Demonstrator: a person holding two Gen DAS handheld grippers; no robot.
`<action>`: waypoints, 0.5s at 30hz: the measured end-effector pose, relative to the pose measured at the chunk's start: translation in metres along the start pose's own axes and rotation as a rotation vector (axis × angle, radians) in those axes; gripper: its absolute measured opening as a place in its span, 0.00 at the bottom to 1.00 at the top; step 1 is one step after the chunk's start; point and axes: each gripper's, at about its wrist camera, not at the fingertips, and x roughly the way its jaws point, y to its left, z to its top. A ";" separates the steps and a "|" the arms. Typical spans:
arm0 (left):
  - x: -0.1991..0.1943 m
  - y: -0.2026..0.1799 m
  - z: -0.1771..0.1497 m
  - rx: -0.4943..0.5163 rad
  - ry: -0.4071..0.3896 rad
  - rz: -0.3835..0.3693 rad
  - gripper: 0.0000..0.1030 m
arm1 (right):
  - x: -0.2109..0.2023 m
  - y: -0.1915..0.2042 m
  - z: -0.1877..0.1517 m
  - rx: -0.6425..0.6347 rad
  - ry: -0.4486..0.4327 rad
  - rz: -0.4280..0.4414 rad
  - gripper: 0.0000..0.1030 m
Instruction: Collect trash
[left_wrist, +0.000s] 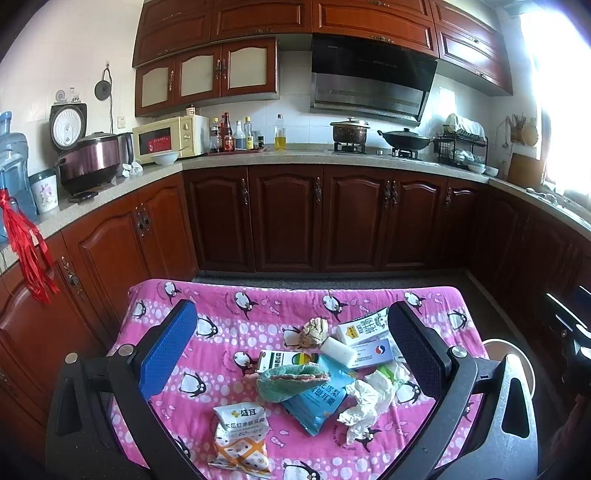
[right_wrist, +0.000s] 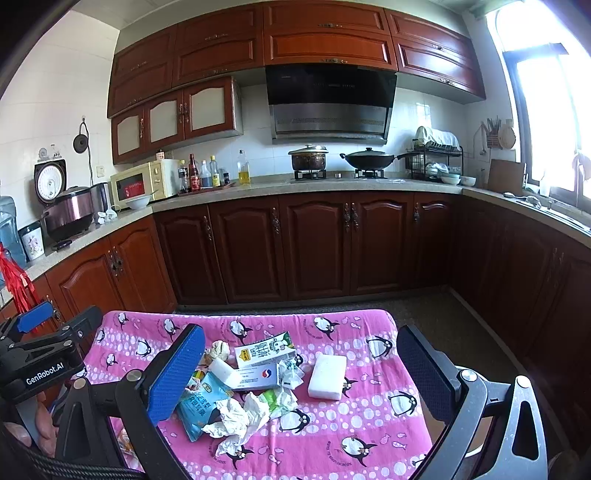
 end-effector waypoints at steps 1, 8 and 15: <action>0.001 -0.001 0.000 -0.001 0.002 -0.002 1.00 | 0.001 0.000 0.000 0.000 0.003 -0.001 1.00; 0.002 0.001 -0.001 -0.009 0.006 -0.010 1.00 | 0.004 0.000 -0.001 0.003 0.011 -0.001 1.00; 0.000 0.003 -0.001 -0.016 -0.002 -0.009 1.00 | 0.004 0.000 -0.003 0.002 0.011 0.002 1.00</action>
